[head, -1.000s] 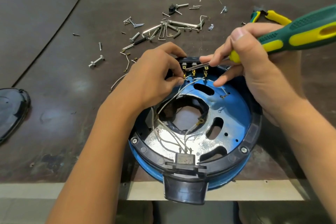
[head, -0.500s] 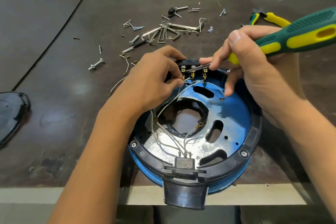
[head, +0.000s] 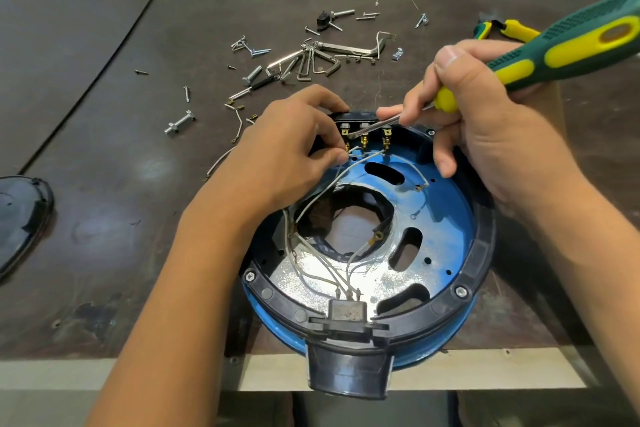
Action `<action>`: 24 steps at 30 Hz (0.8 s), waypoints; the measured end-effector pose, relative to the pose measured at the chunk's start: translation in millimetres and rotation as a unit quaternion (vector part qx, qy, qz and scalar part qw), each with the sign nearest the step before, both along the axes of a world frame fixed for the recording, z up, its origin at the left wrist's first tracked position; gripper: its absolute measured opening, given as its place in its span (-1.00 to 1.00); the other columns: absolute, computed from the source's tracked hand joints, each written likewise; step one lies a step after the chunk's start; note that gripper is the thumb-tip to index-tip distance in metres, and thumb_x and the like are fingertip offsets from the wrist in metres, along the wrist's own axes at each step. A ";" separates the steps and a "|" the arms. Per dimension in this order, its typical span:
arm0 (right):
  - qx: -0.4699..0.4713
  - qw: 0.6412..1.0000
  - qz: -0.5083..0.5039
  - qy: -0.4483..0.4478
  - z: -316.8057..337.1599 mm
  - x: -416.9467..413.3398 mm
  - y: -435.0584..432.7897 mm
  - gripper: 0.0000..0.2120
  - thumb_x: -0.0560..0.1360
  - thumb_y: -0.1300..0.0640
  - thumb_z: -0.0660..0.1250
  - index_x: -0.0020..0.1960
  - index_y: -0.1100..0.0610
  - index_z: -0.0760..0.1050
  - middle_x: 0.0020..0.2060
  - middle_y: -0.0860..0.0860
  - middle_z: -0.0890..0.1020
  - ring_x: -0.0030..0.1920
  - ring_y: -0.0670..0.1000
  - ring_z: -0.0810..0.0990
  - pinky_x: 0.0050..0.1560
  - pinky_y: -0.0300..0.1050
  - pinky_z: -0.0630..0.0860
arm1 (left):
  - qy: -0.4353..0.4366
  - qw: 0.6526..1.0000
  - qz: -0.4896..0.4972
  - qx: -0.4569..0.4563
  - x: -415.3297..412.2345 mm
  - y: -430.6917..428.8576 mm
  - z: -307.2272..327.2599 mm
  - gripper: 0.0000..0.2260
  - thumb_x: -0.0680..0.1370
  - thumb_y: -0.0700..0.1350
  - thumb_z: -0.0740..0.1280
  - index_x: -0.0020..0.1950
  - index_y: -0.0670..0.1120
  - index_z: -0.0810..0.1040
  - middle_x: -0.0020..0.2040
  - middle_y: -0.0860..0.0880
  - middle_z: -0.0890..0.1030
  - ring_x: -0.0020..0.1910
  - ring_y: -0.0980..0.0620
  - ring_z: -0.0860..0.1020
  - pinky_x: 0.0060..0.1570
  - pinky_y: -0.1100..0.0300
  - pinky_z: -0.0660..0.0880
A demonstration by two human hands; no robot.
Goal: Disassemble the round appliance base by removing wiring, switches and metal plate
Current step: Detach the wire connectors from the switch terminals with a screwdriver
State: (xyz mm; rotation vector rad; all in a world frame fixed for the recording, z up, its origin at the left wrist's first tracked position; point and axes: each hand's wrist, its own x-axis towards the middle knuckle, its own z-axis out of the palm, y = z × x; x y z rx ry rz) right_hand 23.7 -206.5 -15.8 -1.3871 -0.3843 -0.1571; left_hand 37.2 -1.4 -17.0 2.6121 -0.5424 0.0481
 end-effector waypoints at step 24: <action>-0.018 0.999 -0.042 -0.018 -1.1 -5.4 0.0 -0.66 0.71 0.11 0.21 -0.24 0.08 0.50 -0.34 0.04 0.65 -0.07 0.17 0.77 -0.51 -0.20 0.56 | 0.001 1.000 0.011 -0.009 -0.1 -1.9 0.4 -0.92 0.53 -0.07 0.47 -0.09 -0.05 0.74 0.27 0.13 0.53 0.12 0.07 0.55 0.11 -0.06 0.50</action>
